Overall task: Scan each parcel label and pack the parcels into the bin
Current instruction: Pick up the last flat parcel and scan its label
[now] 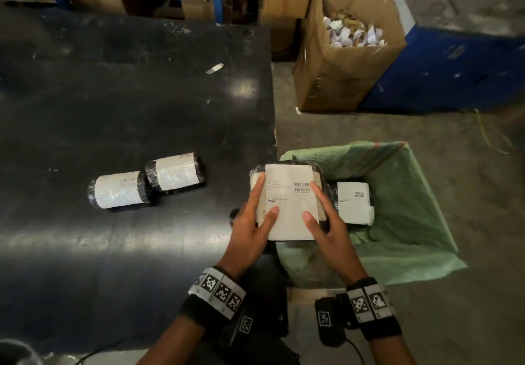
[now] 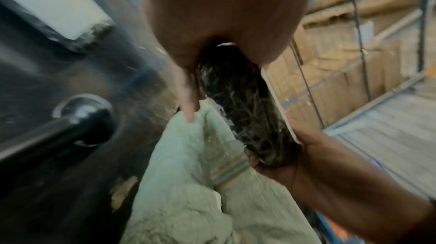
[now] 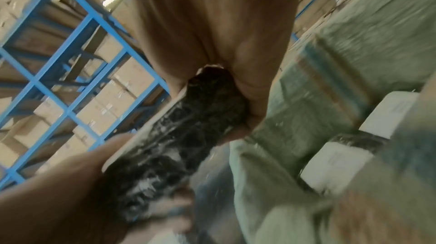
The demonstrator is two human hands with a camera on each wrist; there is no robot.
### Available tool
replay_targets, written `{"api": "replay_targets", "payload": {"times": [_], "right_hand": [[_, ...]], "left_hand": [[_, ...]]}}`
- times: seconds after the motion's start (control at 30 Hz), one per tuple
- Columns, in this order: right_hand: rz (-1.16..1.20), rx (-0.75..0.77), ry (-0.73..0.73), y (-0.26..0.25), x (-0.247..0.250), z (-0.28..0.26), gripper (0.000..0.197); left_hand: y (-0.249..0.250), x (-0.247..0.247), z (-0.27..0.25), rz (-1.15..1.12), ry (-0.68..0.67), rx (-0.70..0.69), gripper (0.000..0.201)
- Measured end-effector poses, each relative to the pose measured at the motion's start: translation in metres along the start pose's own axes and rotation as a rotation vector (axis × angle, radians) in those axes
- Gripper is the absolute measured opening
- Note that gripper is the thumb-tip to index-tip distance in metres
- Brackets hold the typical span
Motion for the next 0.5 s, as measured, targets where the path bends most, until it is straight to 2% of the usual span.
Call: {"api": "replay_targets", "payload": {"times": [0.1,0.23,0.4,0.5], "right_hand": [[-0.037,-0.051,-0.010,0.013,0.057,0.003,0.055],[-0.146,-0.243,-0.093,0.049,0.130,0.020,0.053],[-0.507,-0.474,-0.200,0.118,0.198,0.064,0.055],[-0.571,-0.527,-0.183,0.149,0.215,0.084,0.056]], "left_hand": [[0.008,-0.042,0.012,0.399,0.043,-0.032,0.067],[-0.004,-0.089,0.034,0.721,0.107,-0.082,0.073],[-0.035,-0.113,0.043,0.833,0.128,-0.039,0.082],[-0.045,-0.115,0.042,0.895,0.105,-0.076,0.083]]}}
Point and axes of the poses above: each hand's wrist, its own z-axis towards the middle knuckle, its own x-axis out of the back of the hand, y = z × x, the point moved 7 cm from there along z, towards the middle knuckle, and after that the axes turned 12 degrees about x, right-handed, at the moved point
